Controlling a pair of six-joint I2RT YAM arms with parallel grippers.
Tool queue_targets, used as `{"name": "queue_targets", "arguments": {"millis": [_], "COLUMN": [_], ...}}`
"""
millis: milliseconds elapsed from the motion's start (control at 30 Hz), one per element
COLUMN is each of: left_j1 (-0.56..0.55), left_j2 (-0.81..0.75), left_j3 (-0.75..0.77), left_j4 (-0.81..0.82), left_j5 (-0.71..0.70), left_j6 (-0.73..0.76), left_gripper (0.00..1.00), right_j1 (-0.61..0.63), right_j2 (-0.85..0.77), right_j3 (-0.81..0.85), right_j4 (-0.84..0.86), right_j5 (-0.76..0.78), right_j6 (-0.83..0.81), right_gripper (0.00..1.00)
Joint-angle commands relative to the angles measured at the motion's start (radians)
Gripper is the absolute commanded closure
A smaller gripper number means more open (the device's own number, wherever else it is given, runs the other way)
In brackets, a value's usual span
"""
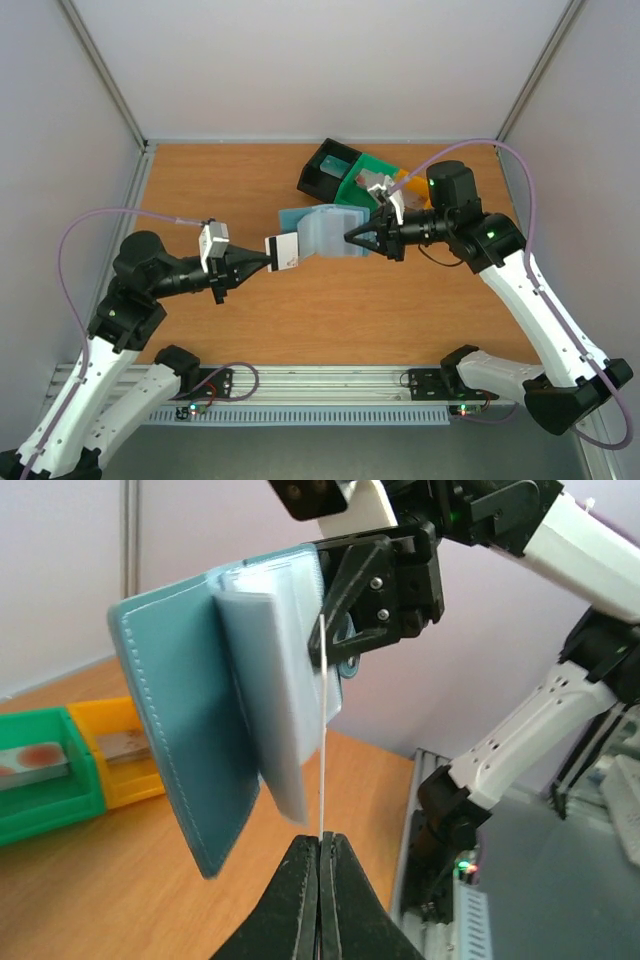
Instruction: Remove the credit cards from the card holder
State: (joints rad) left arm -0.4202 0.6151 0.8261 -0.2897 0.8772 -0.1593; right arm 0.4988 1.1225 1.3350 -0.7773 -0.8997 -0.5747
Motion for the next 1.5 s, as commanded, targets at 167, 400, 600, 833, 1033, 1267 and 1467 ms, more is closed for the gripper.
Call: {"name": "queue_targets", "arguments": {"millis": [167, 400, 600, 833, 1033, 1267, 1467], "left_j1": [0.004, 0.004, 0.004, 0.004, 0.004, 0.004, 0.004], "left_j2": [-0.059, -0.091, -0.195, -0.272, -0.288, -0.303, -0.3], "left_j3": [0.102, 0.136, -0.073, -0.207, -0.216, -0.214, -0.206], "left_j4": [-0.305, -0.708, -0.361, -0.283, -0.314, -0.355, -0.382], "left_j5": [-0.117, 0.037, 0.002, 0.098, 0.119, 0.131, 0.103], "left_j6": [0.71, 1.764, 2.126, 2.426, 2.469, 2.454, 2.433], "left_gripper": [1.0, 1.0, 1.0, 1.0, 1.0, 1.0, 1.0], "right_j1": [-0.14, -0.14, -0.116, -0.029, 0.009, -0.005, -0.057], "right_j2": [0.024, 0.104, 0.139, 0.248, 0.368, 0.489, 0.512], "right_j3": [-0.038, -0.002, -0.098, -0.315, -0.439, -0.522, -0.57], "right_j4": [0.121, 0.064, 0.034, 0.173, 0.327, 0.4, 0.38], "right_j5": [-0.025, 0.021, 0.076, 0.089, 0.078, 0.057, 0.064], "right_j6": [0.164, 0.207, 0.311, 0.546, 0.681, 0.697, 0.674], "right_gripper": [0.99, 0.99, 0.99, 0.99, 0.99, 0.99, 0.89]}}
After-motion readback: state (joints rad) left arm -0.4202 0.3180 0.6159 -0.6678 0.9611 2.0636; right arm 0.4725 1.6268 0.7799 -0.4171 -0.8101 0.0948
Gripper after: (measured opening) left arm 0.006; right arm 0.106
